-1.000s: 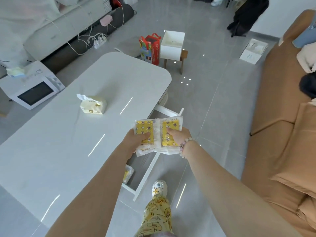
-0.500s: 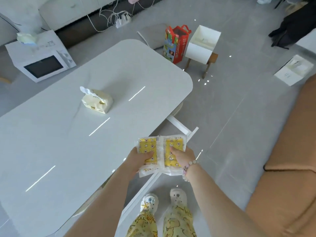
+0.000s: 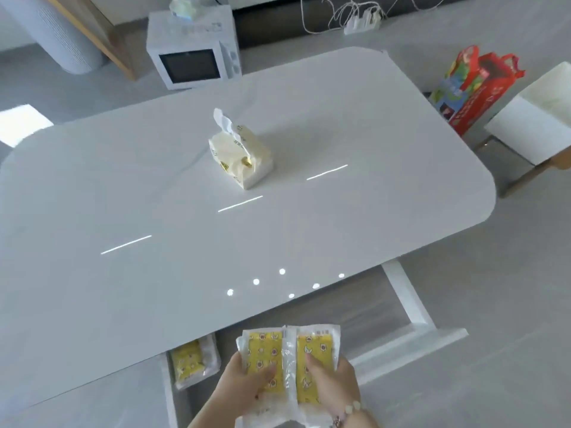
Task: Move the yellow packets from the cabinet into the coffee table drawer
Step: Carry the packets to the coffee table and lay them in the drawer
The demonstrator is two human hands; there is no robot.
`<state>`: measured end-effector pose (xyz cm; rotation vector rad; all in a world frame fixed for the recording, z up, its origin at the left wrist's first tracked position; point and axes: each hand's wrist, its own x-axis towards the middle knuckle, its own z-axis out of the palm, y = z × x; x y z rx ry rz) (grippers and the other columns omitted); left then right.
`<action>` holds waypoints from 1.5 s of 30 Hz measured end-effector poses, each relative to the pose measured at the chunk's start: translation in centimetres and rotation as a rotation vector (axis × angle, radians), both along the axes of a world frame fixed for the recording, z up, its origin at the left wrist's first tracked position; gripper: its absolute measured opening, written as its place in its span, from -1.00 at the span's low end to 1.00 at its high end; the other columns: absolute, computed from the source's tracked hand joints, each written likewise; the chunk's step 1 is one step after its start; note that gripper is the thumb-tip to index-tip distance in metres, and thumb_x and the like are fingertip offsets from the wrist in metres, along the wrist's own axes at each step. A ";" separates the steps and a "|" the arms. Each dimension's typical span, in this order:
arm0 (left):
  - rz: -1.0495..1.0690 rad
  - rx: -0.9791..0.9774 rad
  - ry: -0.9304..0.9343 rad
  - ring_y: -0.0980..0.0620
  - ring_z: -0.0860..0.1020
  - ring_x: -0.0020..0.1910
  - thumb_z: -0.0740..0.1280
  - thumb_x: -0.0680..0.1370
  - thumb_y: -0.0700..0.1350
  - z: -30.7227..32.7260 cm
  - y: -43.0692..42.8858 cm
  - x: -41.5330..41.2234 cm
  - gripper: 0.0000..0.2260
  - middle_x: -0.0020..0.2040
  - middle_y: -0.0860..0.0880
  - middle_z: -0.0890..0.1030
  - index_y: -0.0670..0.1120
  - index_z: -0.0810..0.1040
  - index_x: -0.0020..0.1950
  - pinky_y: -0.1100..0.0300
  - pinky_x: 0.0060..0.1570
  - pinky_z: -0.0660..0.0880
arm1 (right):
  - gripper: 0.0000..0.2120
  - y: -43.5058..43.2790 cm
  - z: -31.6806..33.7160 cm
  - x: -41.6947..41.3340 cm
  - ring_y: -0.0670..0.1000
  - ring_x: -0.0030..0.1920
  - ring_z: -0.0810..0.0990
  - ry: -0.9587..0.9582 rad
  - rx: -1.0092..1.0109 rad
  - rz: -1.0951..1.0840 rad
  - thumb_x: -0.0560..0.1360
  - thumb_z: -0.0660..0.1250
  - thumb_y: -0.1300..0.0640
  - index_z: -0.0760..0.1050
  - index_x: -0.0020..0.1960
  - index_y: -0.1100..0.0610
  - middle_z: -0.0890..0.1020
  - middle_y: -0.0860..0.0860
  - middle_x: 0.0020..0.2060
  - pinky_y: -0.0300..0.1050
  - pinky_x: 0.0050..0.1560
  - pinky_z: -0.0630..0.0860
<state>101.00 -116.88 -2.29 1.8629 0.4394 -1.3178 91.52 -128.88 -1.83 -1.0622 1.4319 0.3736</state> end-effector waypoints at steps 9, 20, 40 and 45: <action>0.182 -0.063 -0.131 0.20 0.50 -0.20 0.40 0.49 -0.06 -12.2 0.0 2.4 -0.78 -0.15 0.13 0.53 0.08 0.36 -0.03 0.26 -0.26 0.40 | -0.73 -1.4 -11.9 5.6 0.03 0.00 0.54 -0.108 -0.113 0.253 0.52 0.34 0.01 0.44 0.13 0.12 0.55 0.06 0.12 -0.20 -0.07 0.45; 0.233 -0.115 -0.264 0.12 0.54 -0.11 0.42 0.49 -0.03 -24.4 2.1 3.6 -0.75 -0.02 0.05 0.57 -0.01 0.42 0.08 0.35 -0.30 0.41 | -0.34 -0.7 -23.0 8.8 0.13 0.21 0.45 -0.123 -0.326 0.563 0.48 0.35 -0.13 0.27 0.42 0.23 0.44 0.14 0.32 -0.18 -0.10 0.29; -0.382 0.124 -0.756 0.09 0.44 0.04 0.17 0.62 -0.21 -28.9 3.0 2.9 -0.27 0.51 -0.12 -0.06 -0.12 -0.36 0.51 0.40 -0.06 0.27 | -0.58 -1.4 -28.1 10.0 0.12 0.06 0.61 -0.187 -0.471 0.868 0.51 0.33 -0.06 0.51 0.18 0.26 0.62 0.14 0.07 -0.06 0.16 0.51; -0.612 0.266 -0.944 0.19 0.35 -0.39 0.20 0.60 -0.25 -28.3 3.6 3.5 -0.30 0.49 -0.19 -0.07 0.05 -0.21 0.52 0.35 -0.29 0.33 | -0.69 -2.7 -28.2 10.3 0.11 -0.03 0.59 -0.178 -0.541 0.887 0.50 0.34 0.05 0.52 0.10 0.27 0.62 0.15 0.01 -0.15 -0.17 0.42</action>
